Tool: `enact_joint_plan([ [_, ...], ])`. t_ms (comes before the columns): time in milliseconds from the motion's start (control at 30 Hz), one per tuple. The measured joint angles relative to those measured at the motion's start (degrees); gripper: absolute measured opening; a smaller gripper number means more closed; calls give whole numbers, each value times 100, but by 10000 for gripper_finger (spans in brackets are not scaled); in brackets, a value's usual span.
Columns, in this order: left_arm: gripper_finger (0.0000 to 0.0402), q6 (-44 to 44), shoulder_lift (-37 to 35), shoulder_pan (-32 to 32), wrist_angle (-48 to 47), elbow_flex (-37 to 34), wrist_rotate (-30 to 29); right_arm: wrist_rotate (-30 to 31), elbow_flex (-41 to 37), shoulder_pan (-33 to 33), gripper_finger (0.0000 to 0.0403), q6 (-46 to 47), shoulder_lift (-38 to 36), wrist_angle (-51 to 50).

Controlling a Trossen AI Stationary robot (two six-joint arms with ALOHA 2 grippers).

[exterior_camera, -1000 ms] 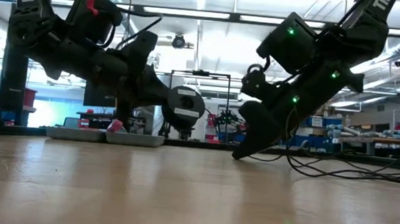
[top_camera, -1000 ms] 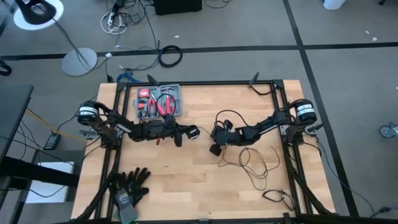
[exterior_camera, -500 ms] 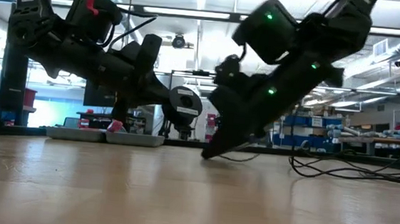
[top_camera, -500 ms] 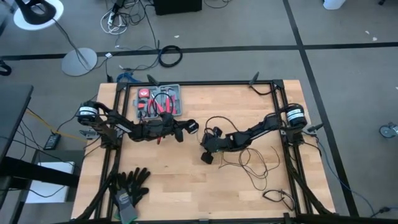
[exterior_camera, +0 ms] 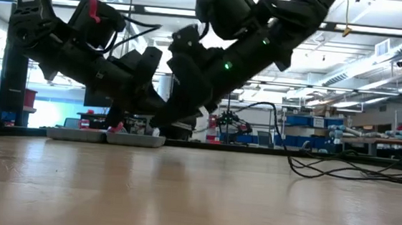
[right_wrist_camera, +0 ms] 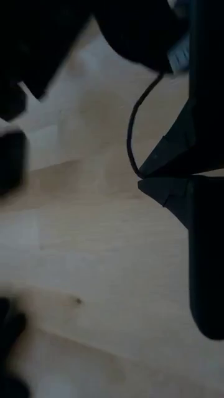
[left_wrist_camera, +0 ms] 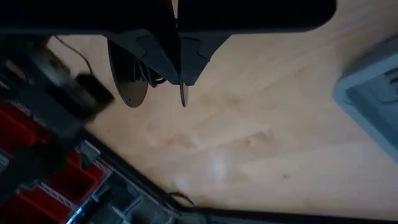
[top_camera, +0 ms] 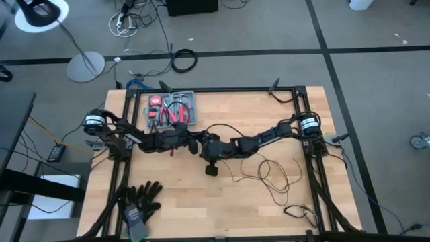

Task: Coil cords
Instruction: Coil the black wire onto the spool

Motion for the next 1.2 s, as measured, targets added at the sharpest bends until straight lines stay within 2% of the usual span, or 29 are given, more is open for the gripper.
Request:
enact_joint_plan([
  [133,0,28,0,-2,-163,3,427,-456,55,-248,0,-27,-176,-247],
  [333,0,111,0,-2,-570,3,738,-455,57,-460,0,-152,-634,-907],
  [533,0,133,-3,-2,-499,7,917,237,60,-575,1,118,-908,-1905],
  [633,0,137,0,-2,-403,7,954,281,57,-595,11,399,-861,-2291],
  [800,0,151,2,-2,-378,-31,963,126,-376,-541,44,802,-672,-2390],
  [900,0,151,4,2,-399,-28,919,141,-645,-429,71,1154,-654,-2069],
  [1067,0,153,4,0,-409,-26,914,362,-1035,-246,108,1517,-691,-1643],
  [1200,0,153,2,7,-497,-24,900,676,-1069,-103,123,1539,-695,-1602],
])
